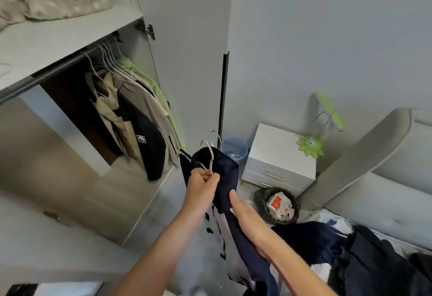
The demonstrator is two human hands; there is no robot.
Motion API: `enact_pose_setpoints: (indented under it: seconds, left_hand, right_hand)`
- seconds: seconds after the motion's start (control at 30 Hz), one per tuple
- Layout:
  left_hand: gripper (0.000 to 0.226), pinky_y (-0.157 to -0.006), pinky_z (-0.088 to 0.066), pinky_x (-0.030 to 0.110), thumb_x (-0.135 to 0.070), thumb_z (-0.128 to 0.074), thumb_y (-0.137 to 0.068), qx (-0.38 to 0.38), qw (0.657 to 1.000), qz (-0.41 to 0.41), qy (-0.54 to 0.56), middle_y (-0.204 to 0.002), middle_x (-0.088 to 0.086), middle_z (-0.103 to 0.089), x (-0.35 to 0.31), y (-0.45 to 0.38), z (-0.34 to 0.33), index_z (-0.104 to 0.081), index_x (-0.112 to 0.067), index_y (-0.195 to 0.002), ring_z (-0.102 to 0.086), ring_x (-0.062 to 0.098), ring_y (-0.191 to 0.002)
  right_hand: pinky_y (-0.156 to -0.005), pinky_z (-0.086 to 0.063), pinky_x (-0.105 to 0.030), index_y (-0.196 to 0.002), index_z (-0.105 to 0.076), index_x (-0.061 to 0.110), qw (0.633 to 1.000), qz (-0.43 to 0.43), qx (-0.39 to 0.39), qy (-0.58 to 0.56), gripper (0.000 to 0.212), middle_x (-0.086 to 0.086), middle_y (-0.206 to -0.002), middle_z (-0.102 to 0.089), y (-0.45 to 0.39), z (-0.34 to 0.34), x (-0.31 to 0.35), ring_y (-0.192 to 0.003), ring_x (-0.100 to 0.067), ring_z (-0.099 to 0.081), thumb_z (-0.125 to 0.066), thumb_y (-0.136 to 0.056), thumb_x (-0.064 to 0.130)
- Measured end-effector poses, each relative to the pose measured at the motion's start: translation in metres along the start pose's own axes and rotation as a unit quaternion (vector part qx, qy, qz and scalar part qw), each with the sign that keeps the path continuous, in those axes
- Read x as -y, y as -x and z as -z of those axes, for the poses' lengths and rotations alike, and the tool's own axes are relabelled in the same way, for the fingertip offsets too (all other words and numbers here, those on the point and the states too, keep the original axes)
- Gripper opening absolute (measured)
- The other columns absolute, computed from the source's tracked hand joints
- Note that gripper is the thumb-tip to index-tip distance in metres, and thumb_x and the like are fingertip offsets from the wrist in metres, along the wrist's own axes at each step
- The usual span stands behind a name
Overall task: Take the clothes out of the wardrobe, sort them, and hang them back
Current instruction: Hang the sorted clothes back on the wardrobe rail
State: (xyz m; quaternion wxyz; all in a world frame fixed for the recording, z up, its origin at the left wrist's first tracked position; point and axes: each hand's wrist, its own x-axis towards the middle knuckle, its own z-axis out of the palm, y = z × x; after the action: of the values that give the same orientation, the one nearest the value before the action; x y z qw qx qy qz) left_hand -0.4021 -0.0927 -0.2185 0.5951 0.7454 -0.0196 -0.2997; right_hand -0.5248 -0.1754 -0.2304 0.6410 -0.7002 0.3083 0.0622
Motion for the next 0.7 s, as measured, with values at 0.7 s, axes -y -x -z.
enact_pose_setpoints:
  seconds: [0.7]
  left_hand:
    - [0.022, -0.067, -0.058, 0.039, -0.007, -0.043, -0.109, -0.338, 0.929, 0.008, 0.148, -0.095, 0.011, -0.066, -0.092, -0.176, 0.044, -0.059, -0.014, -0.123, -0.066, 0.024, -0.085]
  right_hand:
    - [-0.077, -0.038, -0.027, -0.081, -0.047, 0.017, 0.957, 0.127, 0.219, 0.143, 0.039, 0.007, -0.079, -0.048, -0.298, 0.033, 0.136, -0.073, -0.007, -0.047, -0.032, -0.114, 0.033]
